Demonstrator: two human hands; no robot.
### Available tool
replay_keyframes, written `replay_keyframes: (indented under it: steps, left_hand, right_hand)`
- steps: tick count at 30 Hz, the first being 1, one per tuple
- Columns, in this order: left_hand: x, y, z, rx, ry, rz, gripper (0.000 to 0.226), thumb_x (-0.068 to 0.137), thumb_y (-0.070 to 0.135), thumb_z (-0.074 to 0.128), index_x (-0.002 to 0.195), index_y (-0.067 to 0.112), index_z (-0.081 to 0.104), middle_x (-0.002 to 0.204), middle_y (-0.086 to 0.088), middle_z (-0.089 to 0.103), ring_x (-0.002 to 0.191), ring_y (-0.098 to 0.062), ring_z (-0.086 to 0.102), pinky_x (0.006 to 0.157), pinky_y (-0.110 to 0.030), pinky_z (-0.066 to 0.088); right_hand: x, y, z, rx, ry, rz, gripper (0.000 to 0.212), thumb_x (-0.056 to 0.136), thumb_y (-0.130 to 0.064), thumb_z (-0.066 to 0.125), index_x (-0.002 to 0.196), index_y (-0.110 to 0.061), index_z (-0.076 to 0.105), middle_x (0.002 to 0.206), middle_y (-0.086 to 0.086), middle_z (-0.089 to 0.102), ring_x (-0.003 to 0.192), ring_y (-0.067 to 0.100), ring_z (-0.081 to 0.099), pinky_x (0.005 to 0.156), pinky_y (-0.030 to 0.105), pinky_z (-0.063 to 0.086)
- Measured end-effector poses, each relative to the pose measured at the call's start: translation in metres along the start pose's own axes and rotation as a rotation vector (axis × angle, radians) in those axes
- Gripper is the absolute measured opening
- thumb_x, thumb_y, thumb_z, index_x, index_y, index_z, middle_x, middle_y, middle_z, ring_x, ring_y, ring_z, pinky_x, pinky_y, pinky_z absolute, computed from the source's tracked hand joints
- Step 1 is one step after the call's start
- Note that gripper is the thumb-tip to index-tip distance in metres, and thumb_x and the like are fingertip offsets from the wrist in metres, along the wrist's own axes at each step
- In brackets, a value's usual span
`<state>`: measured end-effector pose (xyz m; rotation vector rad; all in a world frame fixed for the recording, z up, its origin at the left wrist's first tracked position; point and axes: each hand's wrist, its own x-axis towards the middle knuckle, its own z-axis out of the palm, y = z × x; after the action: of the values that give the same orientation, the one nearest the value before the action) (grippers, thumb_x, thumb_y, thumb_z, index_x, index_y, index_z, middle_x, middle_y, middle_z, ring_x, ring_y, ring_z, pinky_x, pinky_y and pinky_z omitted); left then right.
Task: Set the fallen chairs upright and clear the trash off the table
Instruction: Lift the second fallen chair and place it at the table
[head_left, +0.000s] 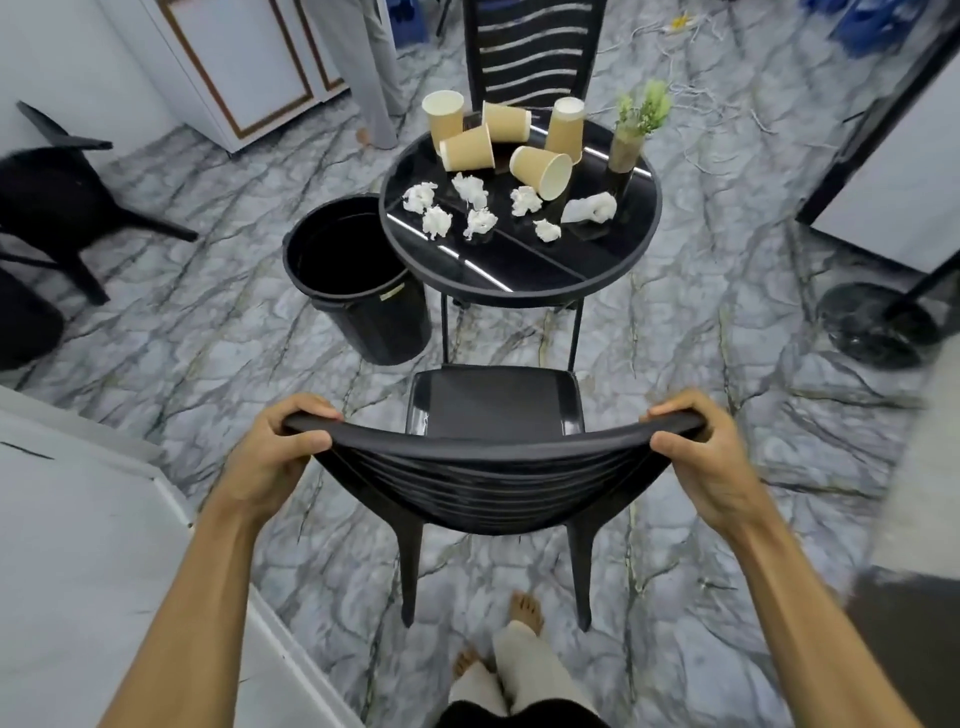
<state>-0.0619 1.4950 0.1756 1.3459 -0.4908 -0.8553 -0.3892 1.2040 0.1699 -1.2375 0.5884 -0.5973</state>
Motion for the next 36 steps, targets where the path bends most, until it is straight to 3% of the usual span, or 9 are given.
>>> replay_keyframes:
  steps: [6,10,15,18,26,36]
  left_hand:
    - [0.036,0.000,0.015,0.005,-0.047,0.001,0.032,0.066,-0.006,0.058,0.069,0.021,0.075,0.077,0.005,0.068,0.074,-0.012,0.066,0.069,-0.019,0.053]
    - [0.060,-0.002,0.014,-0.002,-0.060,0.000,0.032,0.066,-0.007,0.058,0.070,0.020,0.074,0.077,0.002,0.068,0.074,-0.013,0.066,0.068,-0.020,0.053]
    - [0.091,-0.003,0.004,0.015,-0.092,-0.006,0.033,0.065,-0.007,0.059,0.072,0.021,0.074,0.079,0.005,0.067,0.076,-0.011,0.066,0.070,-0.019,0.053]
    - [0.102,-0.002,-0.003,0.023,-0.101,-0.006,0.026,0.059,0.000,0.070,0.072,0.022,0.074,0.080,0.005,0.068,0.077,-0.011,0.066,0.070,-0.020,0.053]
    - [0.124,0.008,-0.013,0.009,-0.115,0.010,0.020,0.057,0.016,0.076,0.076,0.021,0.074,0.083,0.001,0.067,0.078,-0.014,0.065,0.071,-0.022,0.053]
    - [0.147,0.013,-0.018,0.020,-0.137,0.016,0.019,0.060,0.017,0.076,0.078,0.021,0.074,0.083,0.002,0.070,0.078,-0.013,0.067,0.073,-0.021,0.054]
  right_hand:
    - [0.012,-0.006,-0.013,0.036,0.042,0.017,0.025,0.062,-0.009,0.082,0.080,-0.016,0.067,0.078,0.003,0.066,0.075,0.018,0.063,0.070,0.024,0.053]
    - [0.025,-0.007,-0.015,0.038,0.079,0.034,0.030,0.055,-0.021,0.086,0.079,-0.017,0.068,0.079,0.003,0.067,0.075,0.018,0.064,0.070,0.024,0.054]
    - [0.044,-0.007,-0.009,0.025,0.106,0.023,0.029,0.055,-0.020,0.085,0.078,-0.017,0.068,0.077,0.001,0.067,0.074,0.015,0.064,0.069,0.023,0.054]
    - [0.054,-0.005,-0.005,0.024,0.121,0.027,0.029,0.054,-0.020,0.085,0.077,-0.017,0.068,0.078,0.003,0.066,0.075,0.017,0.063,0.070,0.023,0.053]
    - [0.080,-0.006,0.005,0.016,0.110,0.030,0.027,0.054,-0.022,0.084,0.077,-0.020,0.069,0.074,-0.001,0.066,0.071,0.012,0.062,0.067,0.020,0.052]
    - [0.107,-0.010,0.011,-0.001,0.105,0.048,0.026,0.057,-0.021,0.083,0.078,-0.020,0.068,0.082,0.014,0.059,0.075,0.021,0.060,0.071,0.024,0.053]
